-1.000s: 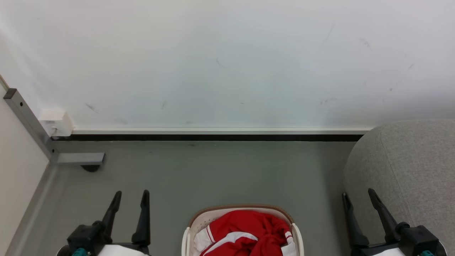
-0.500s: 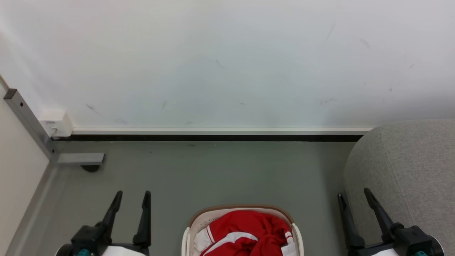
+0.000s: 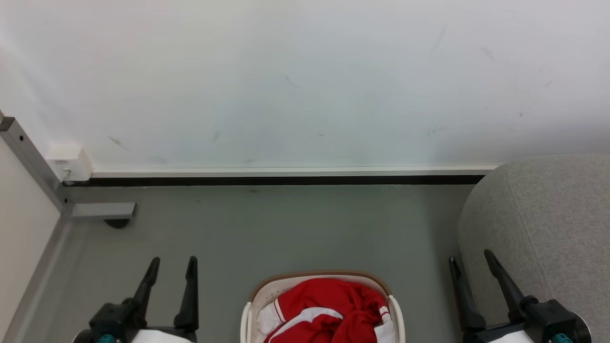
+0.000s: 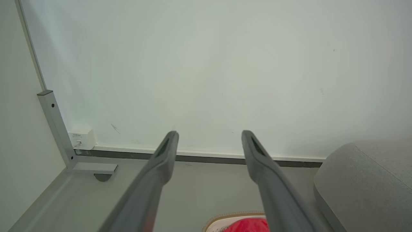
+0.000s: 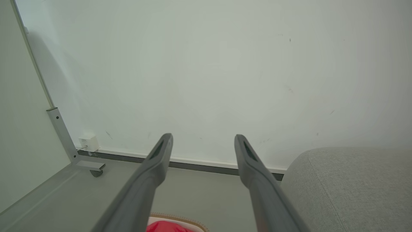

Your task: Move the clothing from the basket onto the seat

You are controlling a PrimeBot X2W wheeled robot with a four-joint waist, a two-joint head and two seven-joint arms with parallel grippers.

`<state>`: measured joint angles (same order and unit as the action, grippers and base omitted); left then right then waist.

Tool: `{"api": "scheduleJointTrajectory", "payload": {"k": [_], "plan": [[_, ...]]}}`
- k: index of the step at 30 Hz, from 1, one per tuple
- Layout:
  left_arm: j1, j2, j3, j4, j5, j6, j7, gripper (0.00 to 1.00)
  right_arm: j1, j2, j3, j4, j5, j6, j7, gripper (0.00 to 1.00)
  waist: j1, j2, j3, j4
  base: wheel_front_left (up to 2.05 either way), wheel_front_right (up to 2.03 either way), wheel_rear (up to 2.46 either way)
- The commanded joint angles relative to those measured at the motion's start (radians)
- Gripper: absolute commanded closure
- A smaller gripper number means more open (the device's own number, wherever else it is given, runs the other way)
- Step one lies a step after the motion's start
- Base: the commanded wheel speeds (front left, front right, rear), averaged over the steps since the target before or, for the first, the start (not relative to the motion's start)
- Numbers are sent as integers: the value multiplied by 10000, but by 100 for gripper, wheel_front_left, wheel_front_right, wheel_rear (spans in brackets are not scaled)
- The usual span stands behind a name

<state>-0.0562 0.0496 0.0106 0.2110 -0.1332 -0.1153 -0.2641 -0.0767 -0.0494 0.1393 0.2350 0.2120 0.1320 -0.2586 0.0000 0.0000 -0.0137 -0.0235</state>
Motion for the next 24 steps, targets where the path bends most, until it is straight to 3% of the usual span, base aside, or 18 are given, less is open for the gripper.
{"api": "scheduleJointTrajectory", "payload": {"k": [1, 11, 17, 24], "plan": [[-15, 29, 10, 4, 25, -39, -6, 0, -66, 2, 26, 3, 54, -24, -59, 0, 0, 0, 38, -39, 0, 0, 0], [-670, 137, -262, 68, 24, -116, -6, 0, -483, -3, -329, -604, 292, -24, -60, 0, 0, 0, 1152, -492, 0, 0, 0], [-1664, 588, -834, 694, -120, -160, -4, 0, -951, -6, -609, -1130, 344, -24, -61, 0, 0, 0, 2308, -842, 0, 0, 0], [-3006, 1296, -2183, 1833, -699, -143, 539, 0, -1416, -3, -921, -1768, 609, -24, -62, 0, 0, 0, 3574, -1406, 0, 0, 0]]}}
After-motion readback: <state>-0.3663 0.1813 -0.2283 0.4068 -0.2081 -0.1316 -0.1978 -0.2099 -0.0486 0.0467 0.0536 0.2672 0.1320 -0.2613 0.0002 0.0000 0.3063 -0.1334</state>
